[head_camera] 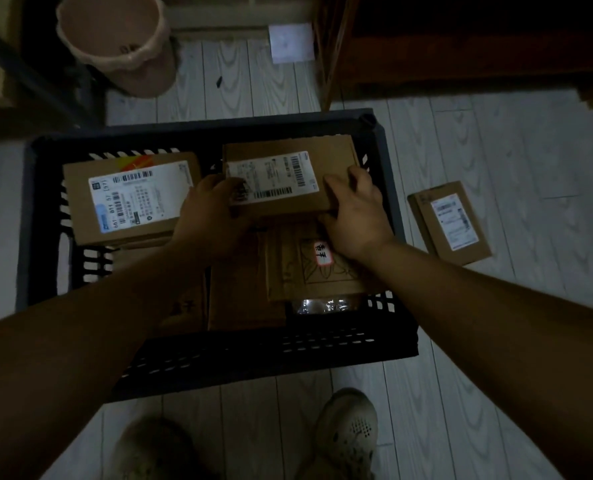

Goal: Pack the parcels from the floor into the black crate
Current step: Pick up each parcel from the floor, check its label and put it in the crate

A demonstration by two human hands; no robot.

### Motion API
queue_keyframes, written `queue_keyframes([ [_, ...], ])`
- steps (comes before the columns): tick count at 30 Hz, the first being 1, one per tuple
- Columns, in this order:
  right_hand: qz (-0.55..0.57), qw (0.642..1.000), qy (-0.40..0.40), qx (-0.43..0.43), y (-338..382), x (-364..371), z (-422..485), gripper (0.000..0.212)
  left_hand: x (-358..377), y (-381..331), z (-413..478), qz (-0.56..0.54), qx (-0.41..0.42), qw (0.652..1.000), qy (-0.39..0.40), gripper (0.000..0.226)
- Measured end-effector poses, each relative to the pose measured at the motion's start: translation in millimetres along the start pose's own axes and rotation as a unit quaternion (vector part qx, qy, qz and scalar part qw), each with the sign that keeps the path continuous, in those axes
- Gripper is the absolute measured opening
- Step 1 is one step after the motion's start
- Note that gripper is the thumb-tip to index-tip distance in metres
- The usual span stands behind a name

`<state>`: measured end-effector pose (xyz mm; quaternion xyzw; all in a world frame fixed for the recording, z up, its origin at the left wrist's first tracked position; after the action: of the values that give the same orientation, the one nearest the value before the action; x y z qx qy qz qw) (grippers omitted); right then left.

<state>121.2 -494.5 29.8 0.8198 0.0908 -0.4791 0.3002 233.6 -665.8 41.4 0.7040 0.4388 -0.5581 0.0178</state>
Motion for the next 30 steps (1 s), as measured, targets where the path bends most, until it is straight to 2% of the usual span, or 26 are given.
queue_keyframes([
  [3, 0.006, 1.000, -0.014, -0.012, 0.0, 0.3, -11.4, 0.061, -2.1, -5.8, -9.6, -0.060, -0.007, 0.998, -0.002, 0.059],
  [7, 0.016, 0.998, -0.057, -0.015, -1.8, -6.6, -13.9, 0.059, -6.1, -11.9, -11.9, -0.066, 0.008, 0.998, -0.016, 0.060],
  [14, 0.017, 1.000, -0.008, 0.023, -2.4, 2.9, -8.9, 0.057, 4.6, -11.8, -10.8, -0.041, -0.006, 0.999, 0.007, 0.061],
  [23, -0.023, 0.998, 0.051, 0.006, -4.1, -3.9, -13.8, 0.056, 2.2, -7.0, -22.4, -0.061, -0.028, 0.997, 0.035, 0.058],
  [28, -0.019, 1.000, 0.006, 0.003, 1.4, -8.7, -3.2, 0.057, -1.3, -9.8, -9.0, -0.063, -0.021, 0.998, -0.004, 0.062],
  [30, -0.030, 0.999, 0.008, 0.007, 2.6, -2.6, 2.4, 0.060, 6.3, -7.9, -2.9, -0.044, -0.030, 0.999, 0.011, 0.064],
])
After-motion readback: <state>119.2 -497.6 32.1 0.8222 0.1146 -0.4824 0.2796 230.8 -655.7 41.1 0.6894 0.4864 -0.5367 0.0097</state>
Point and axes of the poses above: each hand's wrist, its own z-axis towards the middle knuckle, its own x-axis out of the palm, y = z × x, the point moved 5 cm from there along z, towards the middle knuckle, and after that the axes turned 2 degrees about -z, right-handed, at the moved point
